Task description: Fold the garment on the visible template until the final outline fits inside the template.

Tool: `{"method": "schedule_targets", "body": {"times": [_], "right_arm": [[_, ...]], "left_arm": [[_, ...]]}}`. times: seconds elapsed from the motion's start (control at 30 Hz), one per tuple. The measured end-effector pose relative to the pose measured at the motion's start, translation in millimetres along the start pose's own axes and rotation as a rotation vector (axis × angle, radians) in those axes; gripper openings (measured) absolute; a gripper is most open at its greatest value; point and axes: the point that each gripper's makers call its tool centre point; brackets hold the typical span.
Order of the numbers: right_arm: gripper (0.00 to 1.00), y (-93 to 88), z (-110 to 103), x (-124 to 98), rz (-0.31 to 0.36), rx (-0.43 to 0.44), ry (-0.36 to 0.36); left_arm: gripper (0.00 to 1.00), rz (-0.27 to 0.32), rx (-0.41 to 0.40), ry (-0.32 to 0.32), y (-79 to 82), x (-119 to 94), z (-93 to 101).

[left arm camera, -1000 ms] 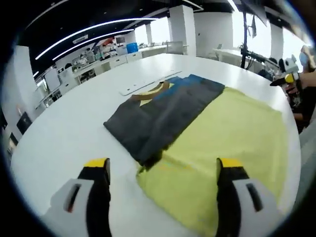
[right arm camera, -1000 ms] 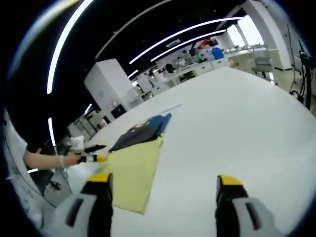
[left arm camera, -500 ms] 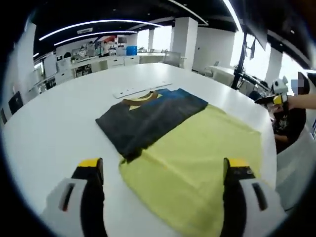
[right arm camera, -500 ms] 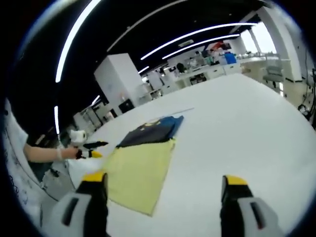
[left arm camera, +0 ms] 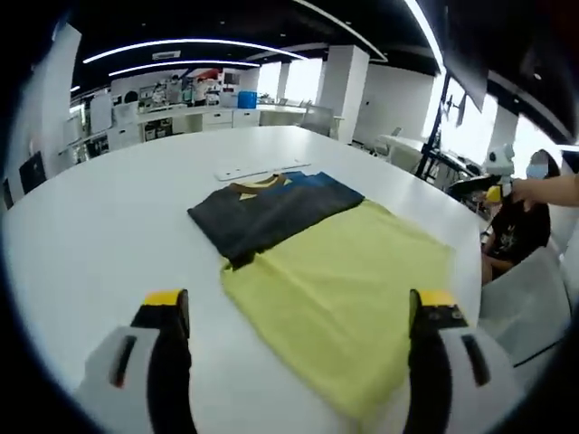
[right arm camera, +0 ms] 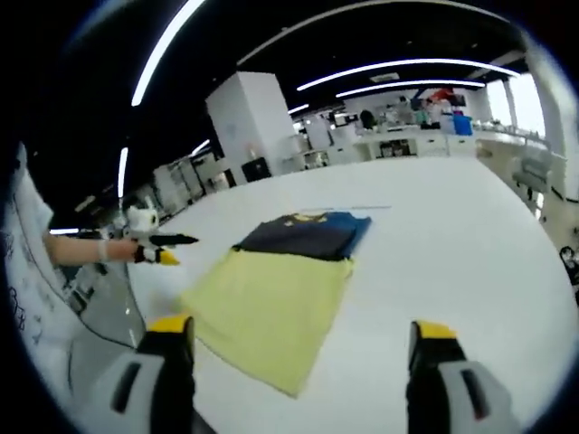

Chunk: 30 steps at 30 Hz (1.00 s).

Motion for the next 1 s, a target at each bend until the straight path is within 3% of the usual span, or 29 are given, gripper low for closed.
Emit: {"method": "schedule_targets", "body": {"times": [0.17,0.3,0.63,1.0], "right_arm": [[1.0,5.2,-13,2,-0.007,-0.055,0.008],[1.0,5.6,-21,3,-0.018,-0.091,0.013],[1.0,-3.8,-38,-2,-0.04,-0.121,0.003],[0.98,-27.1,-26,-2,-0.087,-0.105,-0.042]], "left_arm": [[0.99,0.003,-0.006,0.007,-8.1,-18,7.0],[0.99,0.005,-0.004,0.005,-15.3,-29,1.0],[0.99,0.001,-0.003,-0.028,-19.8,-36,16.0],[0.99,-0.026,-0.011,-0.052,-36.3,-40,17.9]]}}
Point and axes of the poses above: the point that each gripper's makers call its tool centre point, and the gripper's own axes: x roughly forward along the fingers, z roughly to its right, y roughly out of its top, and after that the axes turned 1 degree about -z, right-handed
